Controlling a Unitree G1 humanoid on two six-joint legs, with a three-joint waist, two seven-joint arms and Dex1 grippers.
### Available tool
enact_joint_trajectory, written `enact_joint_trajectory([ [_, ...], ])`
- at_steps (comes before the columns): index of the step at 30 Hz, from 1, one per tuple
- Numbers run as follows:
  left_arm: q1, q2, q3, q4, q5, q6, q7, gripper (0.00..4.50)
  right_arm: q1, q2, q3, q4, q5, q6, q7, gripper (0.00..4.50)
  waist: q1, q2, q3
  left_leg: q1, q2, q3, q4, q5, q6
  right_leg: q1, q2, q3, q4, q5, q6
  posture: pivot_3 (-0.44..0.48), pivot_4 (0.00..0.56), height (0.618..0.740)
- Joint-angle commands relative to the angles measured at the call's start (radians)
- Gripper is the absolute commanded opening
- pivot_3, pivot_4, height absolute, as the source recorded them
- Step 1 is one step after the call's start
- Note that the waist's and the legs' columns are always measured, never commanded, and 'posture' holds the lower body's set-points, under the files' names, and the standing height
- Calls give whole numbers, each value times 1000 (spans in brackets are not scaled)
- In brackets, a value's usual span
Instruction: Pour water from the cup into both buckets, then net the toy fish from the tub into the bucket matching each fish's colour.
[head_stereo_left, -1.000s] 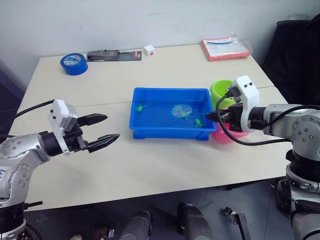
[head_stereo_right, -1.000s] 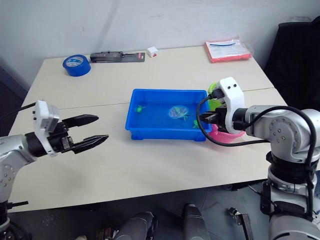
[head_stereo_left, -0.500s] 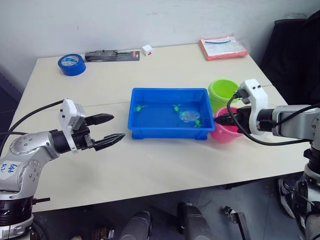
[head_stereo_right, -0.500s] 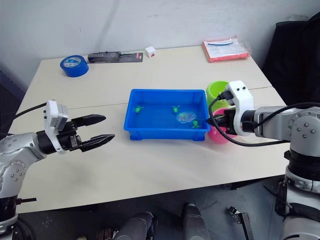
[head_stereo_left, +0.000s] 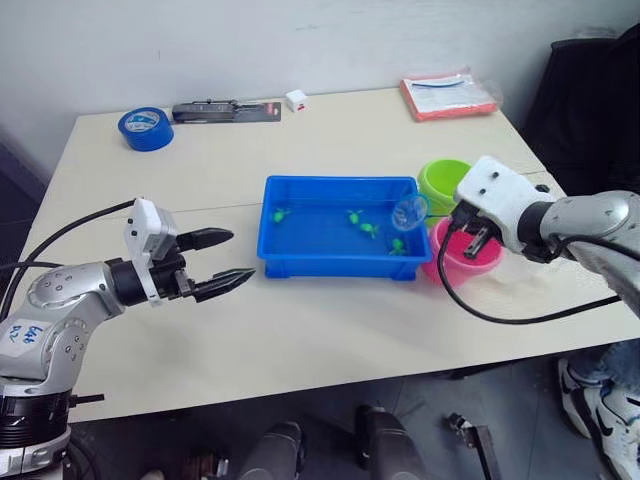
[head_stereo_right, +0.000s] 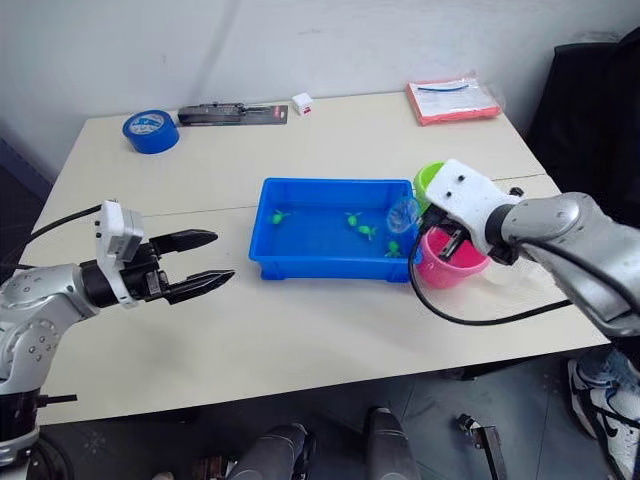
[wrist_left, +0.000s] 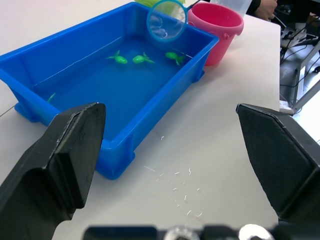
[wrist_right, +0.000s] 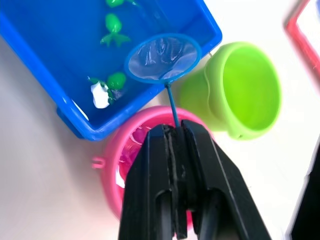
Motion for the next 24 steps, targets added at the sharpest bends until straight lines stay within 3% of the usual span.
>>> enact_joint_trajectory([
  [1, -14, -6, 5, -3, 1, -23, -5, 4500, -5, -19, 41, 9, -209, -198, 82, 785, -2, 0, 0, 0, 0, 0, 0, 0, 0, 0, 0, 0, 0, 0, 0, 0, 150, 740],
  [10, -13, -4, 5, -5, 1, -30, -7, 4500, 39, 34, 64, 136, -605, -539, 152, 785, 1, 0, 0, 0, 0, 0, 0, 0, 0, 0, 1, 1, 0, 0, 0, 0, 150, 740],
  [24, -7, -4, 11, -18, -3, -28, -2, 4500, 98, 102, -10, 226, -854, -816, 243, 785, 1, 1, 0, 0, 0, 0, 0, 0, 0, 0, 1, 1, 0, 0, 0, 0, 150, 740],
])
